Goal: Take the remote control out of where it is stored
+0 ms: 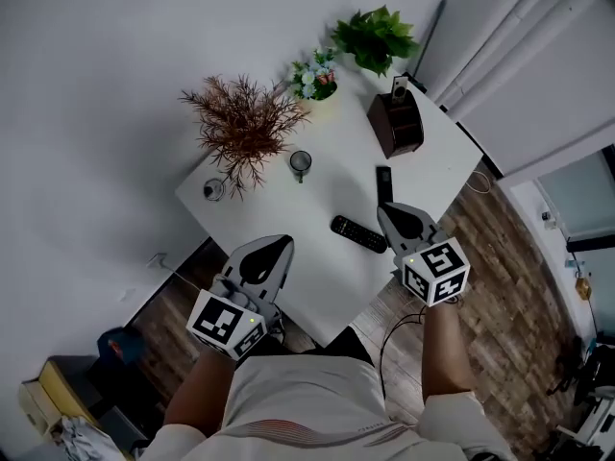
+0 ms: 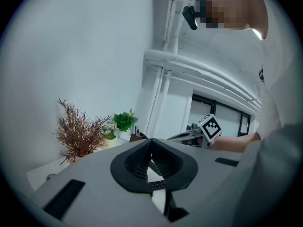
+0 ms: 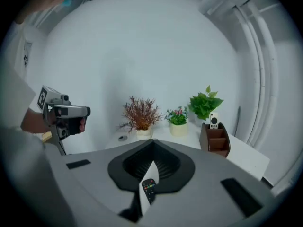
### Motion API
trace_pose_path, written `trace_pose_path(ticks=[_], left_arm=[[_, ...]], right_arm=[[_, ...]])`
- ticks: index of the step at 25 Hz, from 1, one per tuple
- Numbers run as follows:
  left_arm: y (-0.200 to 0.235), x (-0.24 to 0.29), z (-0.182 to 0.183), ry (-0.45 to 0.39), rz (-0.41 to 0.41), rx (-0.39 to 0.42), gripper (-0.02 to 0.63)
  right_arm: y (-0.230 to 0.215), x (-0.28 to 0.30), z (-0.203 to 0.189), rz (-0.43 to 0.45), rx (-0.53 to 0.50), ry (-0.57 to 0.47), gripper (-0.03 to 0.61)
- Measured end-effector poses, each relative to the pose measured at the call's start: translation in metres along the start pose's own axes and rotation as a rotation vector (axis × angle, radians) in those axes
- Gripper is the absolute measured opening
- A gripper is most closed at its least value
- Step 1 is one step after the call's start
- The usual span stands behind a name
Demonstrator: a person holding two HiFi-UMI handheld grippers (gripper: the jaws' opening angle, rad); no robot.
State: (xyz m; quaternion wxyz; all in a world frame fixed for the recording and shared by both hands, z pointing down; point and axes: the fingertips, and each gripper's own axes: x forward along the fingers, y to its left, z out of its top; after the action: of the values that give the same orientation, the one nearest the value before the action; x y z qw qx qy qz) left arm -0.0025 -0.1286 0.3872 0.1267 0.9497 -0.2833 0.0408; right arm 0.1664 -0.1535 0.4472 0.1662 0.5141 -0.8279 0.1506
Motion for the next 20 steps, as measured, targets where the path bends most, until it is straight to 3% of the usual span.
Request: trace_pose_path(ticks=[10, 20], left_arm=[[-0.029, -0.006, 0.047, -0.08, -0.076, 0.071, 0.008], [-0.055, -0.012, 0.069, -0.106, -0.12, 0.146, 0.008]], right_arm=[[0.014, -0.104, 0.041, -0.189, 0.15, -0.389, 0.014], [0.023, -0.146, 0.05, -0.284, 0.151, -0.445, 0.014]])
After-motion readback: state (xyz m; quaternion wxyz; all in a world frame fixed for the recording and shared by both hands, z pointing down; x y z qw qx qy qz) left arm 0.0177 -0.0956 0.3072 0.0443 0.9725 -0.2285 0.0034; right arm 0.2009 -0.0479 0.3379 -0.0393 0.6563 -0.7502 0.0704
